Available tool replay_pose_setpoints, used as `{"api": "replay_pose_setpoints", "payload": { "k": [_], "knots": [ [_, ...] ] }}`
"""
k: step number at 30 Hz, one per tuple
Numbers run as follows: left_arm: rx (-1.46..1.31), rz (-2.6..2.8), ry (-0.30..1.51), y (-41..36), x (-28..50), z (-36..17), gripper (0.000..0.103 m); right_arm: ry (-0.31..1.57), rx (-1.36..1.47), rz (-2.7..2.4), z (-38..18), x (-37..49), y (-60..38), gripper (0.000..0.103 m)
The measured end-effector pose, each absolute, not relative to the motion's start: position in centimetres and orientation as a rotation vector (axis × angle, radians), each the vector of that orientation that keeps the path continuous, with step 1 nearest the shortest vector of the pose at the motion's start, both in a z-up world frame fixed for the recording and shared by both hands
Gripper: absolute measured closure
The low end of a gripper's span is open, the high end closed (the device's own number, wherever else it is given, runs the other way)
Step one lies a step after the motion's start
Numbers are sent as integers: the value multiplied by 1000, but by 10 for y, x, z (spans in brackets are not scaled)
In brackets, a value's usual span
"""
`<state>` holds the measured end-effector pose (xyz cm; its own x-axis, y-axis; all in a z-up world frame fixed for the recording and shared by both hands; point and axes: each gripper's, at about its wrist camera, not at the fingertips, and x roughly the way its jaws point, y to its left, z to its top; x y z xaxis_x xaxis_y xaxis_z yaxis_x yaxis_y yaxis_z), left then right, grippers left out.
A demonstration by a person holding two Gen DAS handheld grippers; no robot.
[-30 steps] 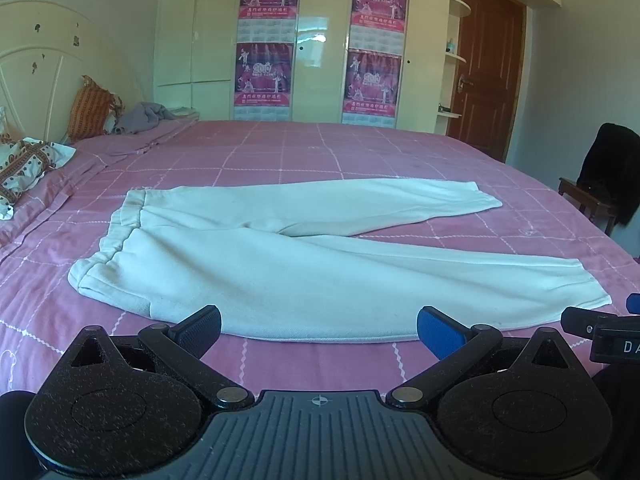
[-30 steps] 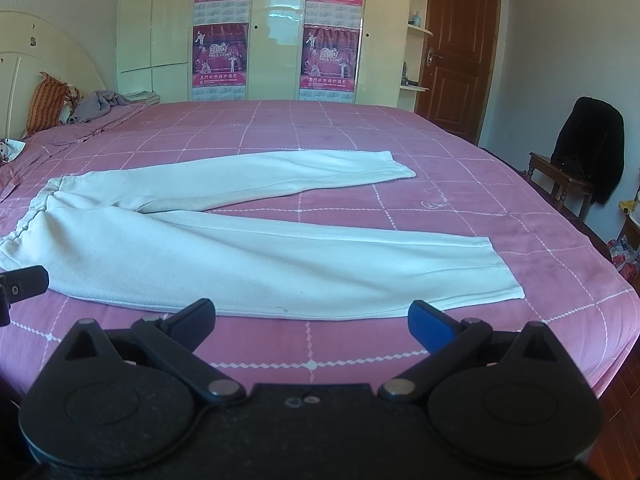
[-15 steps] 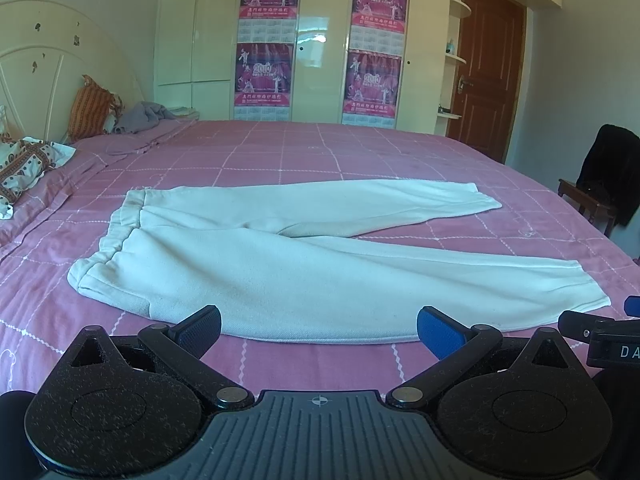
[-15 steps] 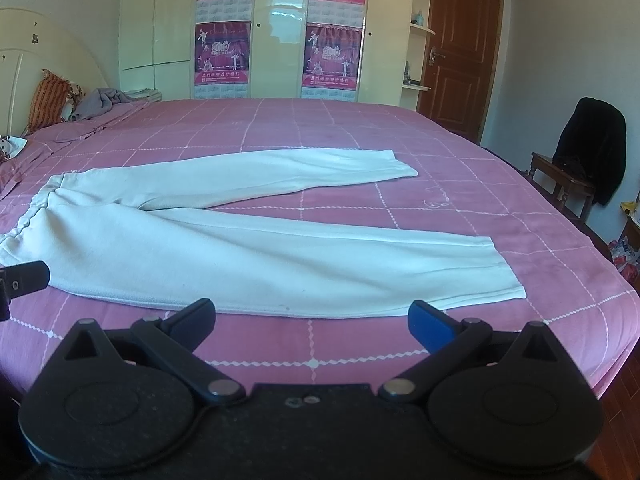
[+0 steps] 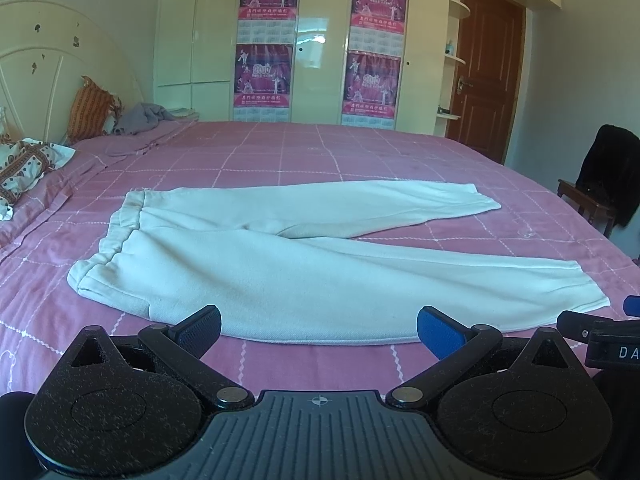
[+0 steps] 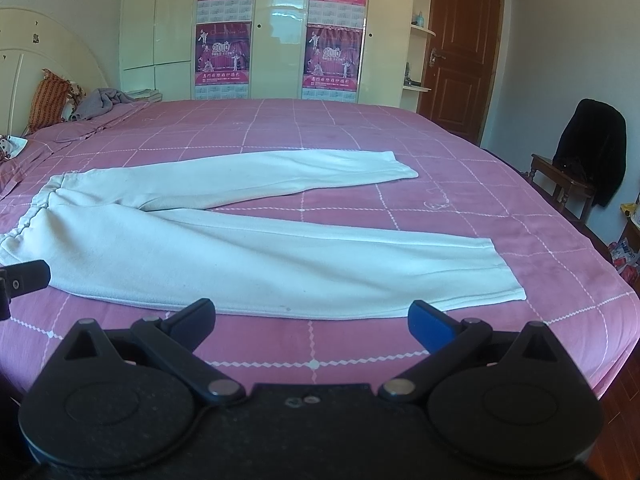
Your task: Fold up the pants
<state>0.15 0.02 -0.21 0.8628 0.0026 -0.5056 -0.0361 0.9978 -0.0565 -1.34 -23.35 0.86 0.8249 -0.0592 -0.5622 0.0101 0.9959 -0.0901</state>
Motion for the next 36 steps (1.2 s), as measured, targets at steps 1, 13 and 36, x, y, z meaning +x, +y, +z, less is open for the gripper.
{"api": "replay_pose_setpoints", "payload": {
  "k": [1, 13, 36],
  "knots": [
    [-66, 21, 528, 0, 2, -2, 0, 600, -85, -37, 9, -13, -233, 0],
    [-69, 17, 528, 1, 1, -3, 0, 599, -84, -35, 9, -14, -233, 0],
    [-76, 27, 556, 14, 45, 9, 0, 599, -119, -19, 11, 6, -229, 0]
  ]
}}
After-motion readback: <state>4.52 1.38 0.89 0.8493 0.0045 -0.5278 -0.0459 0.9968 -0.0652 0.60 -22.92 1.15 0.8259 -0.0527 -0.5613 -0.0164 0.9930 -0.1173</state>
